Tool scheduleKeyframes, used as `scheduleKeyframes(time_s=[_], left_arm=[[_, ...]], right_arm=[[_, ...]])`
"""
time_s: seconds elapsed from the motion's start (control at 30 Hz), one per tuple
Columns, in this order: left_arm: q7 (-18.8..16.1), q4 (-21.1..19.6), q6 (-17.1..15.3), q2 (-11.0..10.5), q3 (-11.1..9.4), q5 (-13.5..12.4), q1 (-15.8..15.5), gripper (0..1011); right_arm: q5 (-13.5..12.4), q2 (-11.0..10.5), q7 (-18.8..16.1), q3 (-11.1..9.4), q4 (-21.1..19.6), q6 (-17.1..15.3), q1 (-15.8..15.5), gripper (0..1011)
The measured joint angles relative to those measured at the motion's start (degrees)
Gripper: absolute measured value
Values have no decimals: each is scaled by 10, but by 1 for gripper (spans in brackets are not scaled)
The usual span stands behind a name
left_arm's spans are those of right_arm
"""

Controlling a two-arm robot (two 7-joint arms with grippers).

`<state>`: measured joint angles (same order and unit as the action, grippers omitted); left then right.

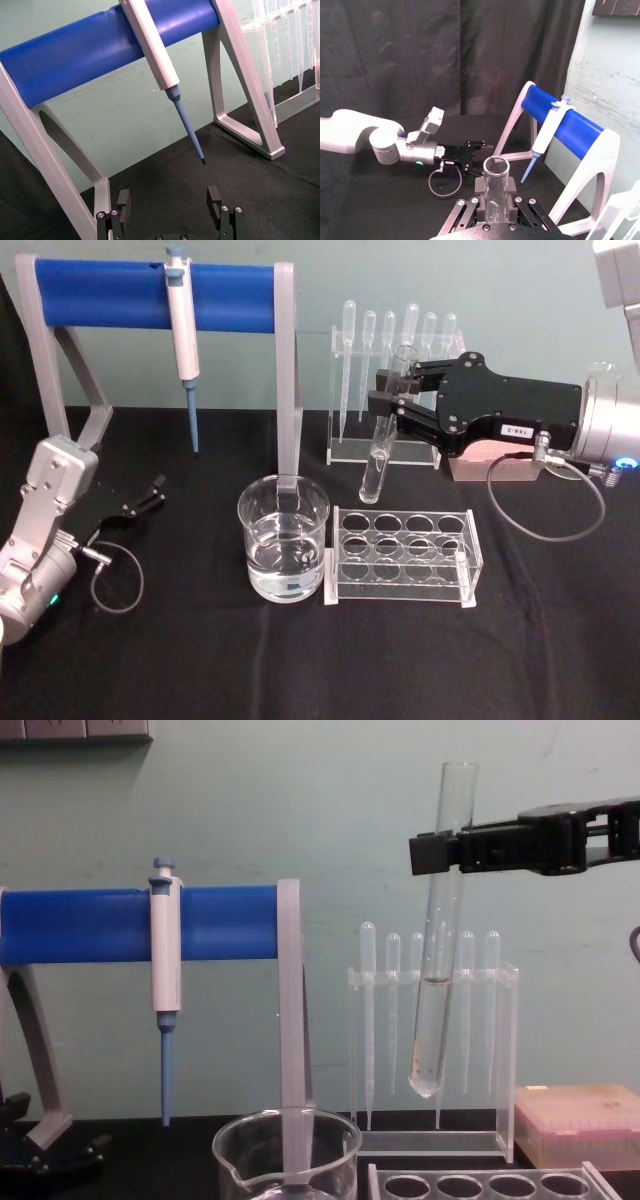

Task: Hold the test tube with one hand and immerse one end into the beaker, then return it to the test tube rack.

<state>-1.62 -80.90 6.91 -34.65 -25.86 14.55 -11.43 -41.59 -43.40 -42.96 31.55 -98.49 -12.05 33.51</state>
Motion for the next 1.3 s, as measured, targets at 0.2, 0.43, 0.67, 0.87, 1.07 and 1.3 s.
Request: scheduleKeyframes(time_s=[0.2, 0.43, 0.67, 0.87, 1.07, 1.3], left_arm=[[0, 0, 0, 0, 0, 0, 0, 1000], [0, 0, 0, 0, 0, 0, 0, 1000], [0, 0, 0, 0, 0, 0, 0, 1000], [0, 0, 0, 0, 0, 0, 0, 1000], [0, 0, 0, 0, 0, 0, 0, 1000], [0, 0, 0, 0, 0, 0, 0, 1000]], right_arm=[[0, 0, 0, 0, 0, 0, 0, 227], [0, 0, 0, 0, 0, 0, 0, 227], [4, 11, -8, 16, 9, 6, 22, 227], [14, 34, -12, 39, 23, 6, 51, 227], [23, 57, -9, 60, 39, 7, 68, 227], [39, 78, -6, 83, 53, 13, 76, 227]])
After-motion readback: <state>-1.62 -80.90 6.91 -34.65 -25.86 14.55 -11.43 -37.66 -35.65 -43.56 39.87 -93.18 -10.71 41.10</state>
